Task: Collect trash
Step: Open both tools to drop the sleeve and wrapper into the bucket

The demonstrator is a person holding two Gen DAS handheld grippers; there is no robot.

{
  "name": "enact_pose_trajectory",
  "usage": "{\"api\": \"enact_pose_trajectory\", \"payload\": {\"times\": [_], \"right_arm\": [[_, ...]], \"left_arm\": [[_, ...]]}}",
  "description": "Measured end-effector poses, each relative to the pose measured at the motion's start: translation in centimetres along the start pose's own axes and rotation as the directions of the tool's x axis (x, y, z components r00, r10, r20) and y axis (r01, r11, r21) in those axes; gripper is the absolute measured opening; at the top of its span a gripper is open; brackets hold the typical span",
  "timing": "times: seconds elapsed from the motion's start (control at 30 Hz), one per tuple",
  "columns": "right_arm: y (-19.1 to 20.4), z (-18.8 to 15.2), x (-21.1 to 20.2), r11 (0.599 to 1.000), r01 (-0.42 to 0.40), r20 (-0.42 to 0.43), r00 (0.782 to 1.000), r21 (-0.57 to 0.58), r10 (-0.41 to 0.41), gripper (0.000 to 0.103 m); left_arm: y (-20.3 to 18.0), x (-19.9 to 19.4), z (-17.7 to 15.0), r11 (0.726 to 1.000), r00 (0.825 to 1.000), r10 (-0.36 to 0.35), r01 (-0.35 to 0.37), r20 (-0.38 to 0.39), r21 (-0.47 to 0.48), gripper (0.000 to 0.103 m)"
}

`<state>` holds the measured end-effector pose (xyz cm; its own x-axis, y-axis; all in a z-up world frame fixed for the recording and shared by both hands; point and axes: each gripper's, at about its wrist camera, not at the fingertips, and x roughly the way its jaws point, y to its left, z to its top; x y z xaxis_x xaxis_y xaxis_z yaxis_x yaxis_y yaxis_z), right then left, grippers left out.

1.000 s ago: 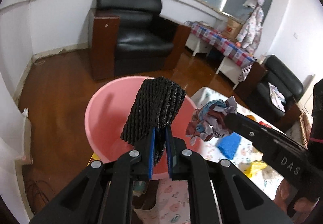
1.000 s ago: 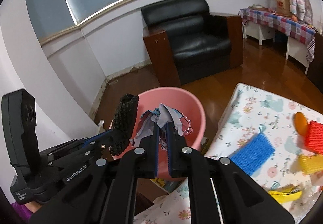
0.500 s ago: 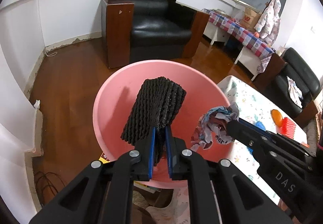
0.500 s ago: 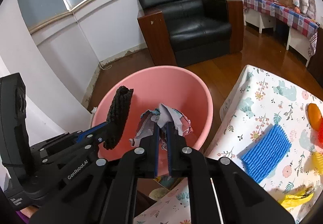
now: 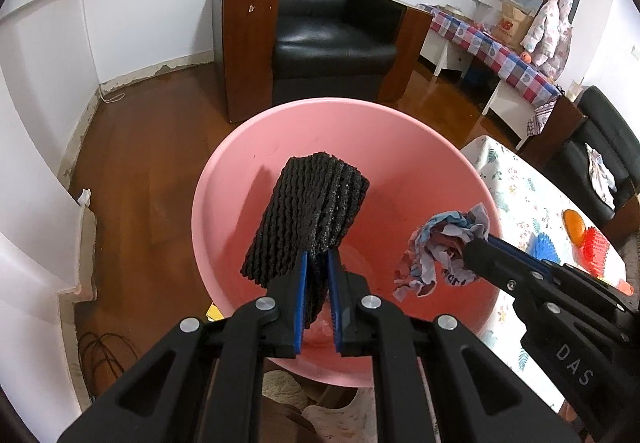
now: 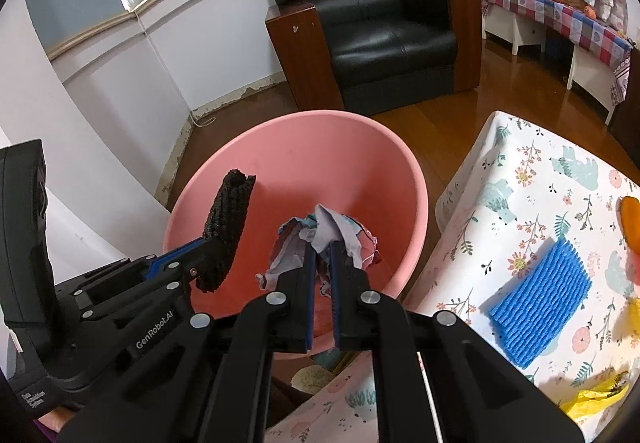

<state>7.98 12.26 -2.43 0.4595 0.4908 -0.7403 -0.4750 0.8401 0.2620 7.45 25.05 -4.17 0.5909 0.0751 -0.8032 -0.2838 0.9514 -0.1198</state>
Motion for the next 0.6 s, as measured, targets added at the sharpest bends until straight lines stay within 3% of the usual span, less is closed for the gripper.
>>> {"api": "enact_pose_trajectory", "payload": {"times": [0.17, 0.23, 0.37, 0.53, 0.6], "right_arm": [[0.0, 0.1, 0.4, 1.0, 0.004, -0.005, 1.0, 0.005, -0.004, 0.007], [0.0, 0.0, 0.4, 1.0, 0.005, -0.005, 1.0, 0.01, -0.005, 0.007], [-0.3, 0.1, 0.6, 1.0, 0.01, -0.013, 1.0, 0.019, -0.01, 0.007], [-0.3, 0.0, 1.2, 0.999, 0.034, -0.032, 0.999, 0.014, -0.033, 0.009], [-0.3, 0.0, 1.3, 0.999, 0.039, -0.036, 0.999, 0.009, -0.039, 0.016]], "left_arm": [[-0.1, 0.6, 0.1, 1.0, 1.0, 0.015, -0.015, -0.009, -0.009, 0.012], [0.0, 0.7, 0.1, 1.0, 1.0, 0.02, -0.02, -0.011, -0.016, 0.016], [0.2, 0.8, -0.1, 0.999, 0.999, 0.035, -0.036, -0.011, -0.025, 0.034], [0.5, 0.7, -0.2, 0.999, 1.0, 0.028, -0.028, -0.004, -0.022, 0.039], [0.5, 0.5, -0.2, 0.999, 1.0, 0.028, -0.028, 0.001, -0.018, 0.04]]}}
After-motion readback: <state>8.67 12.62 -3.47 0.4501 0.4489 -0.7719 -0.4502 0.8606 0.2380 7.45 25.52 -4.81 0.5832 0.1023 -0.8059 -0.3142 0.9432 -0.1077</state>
